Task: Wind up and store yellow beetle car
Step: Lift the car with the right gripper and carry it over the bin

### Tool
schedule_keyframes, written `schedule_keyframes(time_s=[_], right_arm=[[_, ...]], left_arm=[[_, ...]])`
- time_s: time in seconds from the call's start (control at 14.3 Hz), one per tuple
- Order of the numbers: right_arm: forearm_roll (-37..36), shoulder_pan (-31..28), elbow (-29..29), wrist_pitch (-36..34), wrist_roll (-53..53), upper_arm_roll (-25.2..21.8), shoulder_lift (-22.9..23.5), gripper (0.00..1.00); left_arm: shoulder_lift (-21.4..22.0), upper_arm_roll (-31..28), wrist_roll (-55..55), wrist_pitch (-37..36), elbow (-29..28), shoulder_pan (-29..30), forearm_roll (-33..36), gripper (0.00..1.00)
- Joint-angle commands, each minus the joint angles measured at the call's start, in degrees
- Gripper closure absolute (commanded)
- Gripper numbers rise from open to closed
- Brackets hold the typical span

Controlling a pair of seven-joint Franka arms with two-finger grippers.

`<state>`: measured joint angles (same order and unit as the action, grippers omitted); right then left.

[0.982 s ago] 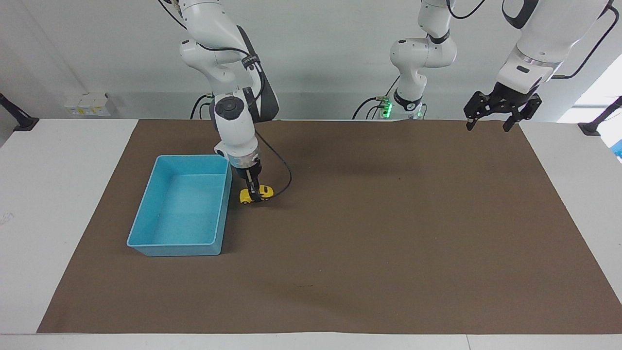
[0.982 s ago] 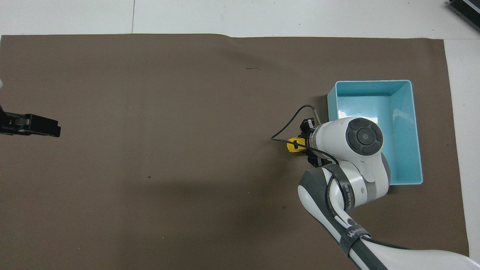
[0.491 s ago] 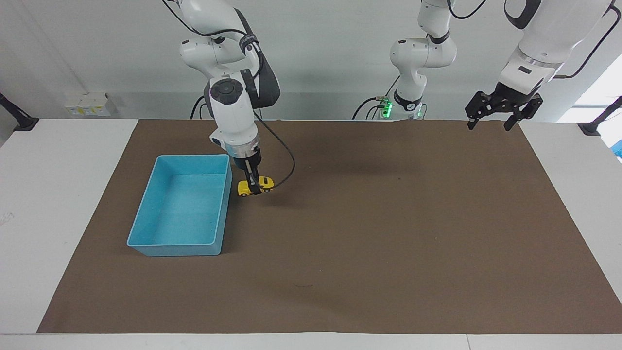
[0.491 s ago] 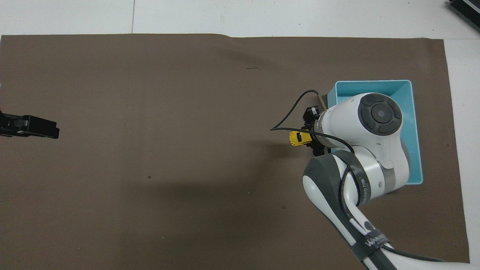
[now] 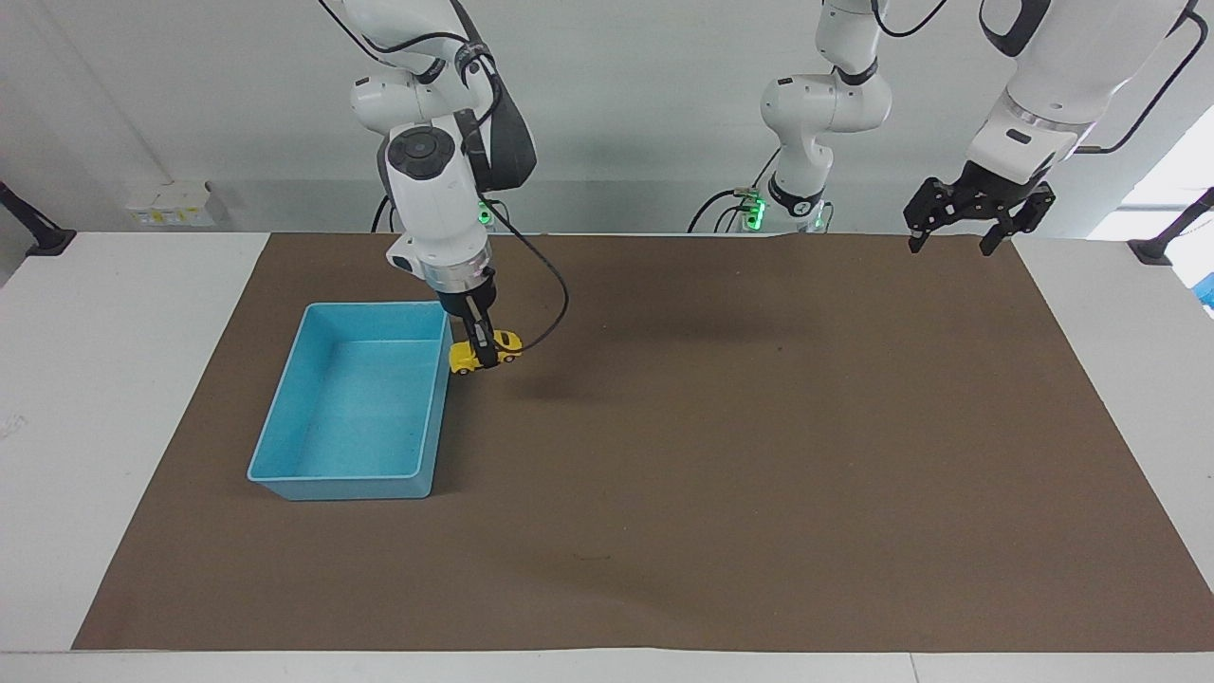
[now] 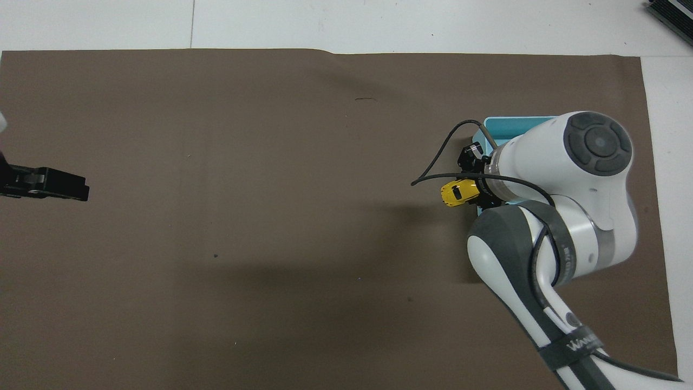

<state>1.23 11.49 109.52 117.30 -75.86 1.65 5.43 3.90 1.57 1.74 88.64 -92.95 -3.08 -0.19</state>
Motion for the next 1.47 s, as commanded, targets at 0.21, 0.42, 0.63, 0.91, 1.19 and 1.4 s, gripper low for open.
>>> schedule_keyframes(time_s=[0.21, 0.42, 0.63, 0.91, 1.19, 1.4], right_arm=[[0.44, -7.26, -0.80, -5.49, 22.73, 0.20, -3.23, 1.00], [0.44, -11.12, -2.12, -7.78, 35.92, 0.20, -3.49, 1.00], [0.44, -14.64, -1.86, -8.05, 45.76, 0.11, -3.67, 1.00], [-0.35, -16.67, -0.37, -7.35, 60.10, -0.15, -4.46, 1.00], [-2.63, -16.85, 2.70, -3.76, 68.99, -0.15, -4.20, 1.00], [-3.60, -17.47, 6.13, 1.86, 73.65, -0.15, -3.06, 1.00]], left_arm=[[0.05, -0.08, 0.64, -1.72, 0.75, 1.41, 0.54, 0.00], [0.05, -0.08, 0.64, -1.72, 0.75, 1.76, 0.54, 0.00], [0.05, -0.08, 0.64, -1.72, 0.75, 1.76, 0.54, 0.00], [0.05, -0.08, 0.64, -1.72, 0.75, 1.76, 0.54, 0.00], [0.05, -0.08, 0.64, -1.72, 0.75, 1.76, 0.54, 0.00], [0.05, -0.08, 0.64, -1.72, 0.75, 1.76, 0.54, 0.00]])
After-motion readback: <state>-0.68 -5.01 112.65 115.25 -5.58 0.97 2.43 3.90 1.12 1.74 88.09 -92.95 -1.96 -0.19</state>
